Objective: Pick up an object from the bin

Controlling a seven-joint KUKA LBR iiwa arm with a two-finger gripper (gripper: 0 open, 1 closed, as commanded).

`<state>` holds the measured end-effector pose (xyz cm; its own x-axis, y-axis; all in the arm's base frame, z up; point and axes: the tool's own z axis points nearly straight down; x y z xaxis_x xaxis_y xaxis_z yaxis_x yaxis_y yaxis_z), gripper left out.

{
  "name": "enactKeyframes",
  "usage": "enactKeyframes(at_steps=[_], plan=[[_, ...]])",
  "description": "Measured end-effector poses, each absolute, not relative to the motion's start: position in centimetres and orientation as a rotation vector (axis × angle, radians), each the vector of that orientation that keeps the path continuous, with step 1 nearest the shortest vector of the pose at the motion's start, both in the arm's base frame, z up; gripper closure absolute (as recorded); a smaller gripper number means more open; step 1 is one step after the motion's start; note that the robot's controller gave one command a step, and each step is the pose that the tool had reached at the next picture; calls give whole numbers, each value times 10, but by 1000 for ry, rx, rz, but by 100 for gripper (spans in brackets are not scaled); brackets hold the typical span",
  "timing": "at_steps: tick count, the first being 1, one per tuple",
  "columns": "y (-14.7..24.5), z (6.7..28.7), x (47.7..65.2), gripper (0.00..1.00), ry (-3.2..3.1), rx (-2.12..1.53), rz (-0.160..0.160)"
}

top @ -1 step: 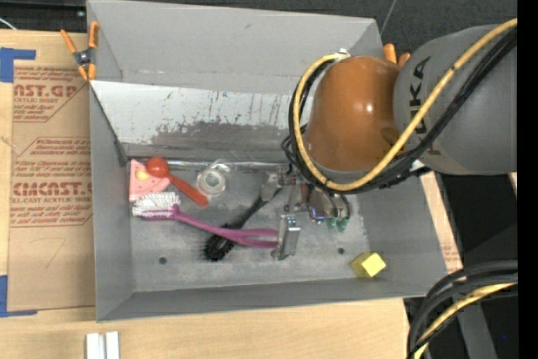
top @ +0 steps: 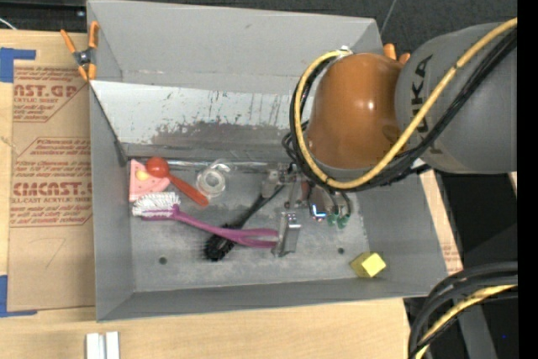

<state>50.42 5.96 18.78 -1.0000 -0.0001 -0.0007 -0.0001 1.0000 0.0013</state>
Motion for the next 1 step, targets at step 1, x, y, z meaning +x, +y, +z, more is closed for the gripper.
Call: enactKeyframes(at_steps=[1], plan=[[119, 67, 486, 0, 3131, -193, 5]])
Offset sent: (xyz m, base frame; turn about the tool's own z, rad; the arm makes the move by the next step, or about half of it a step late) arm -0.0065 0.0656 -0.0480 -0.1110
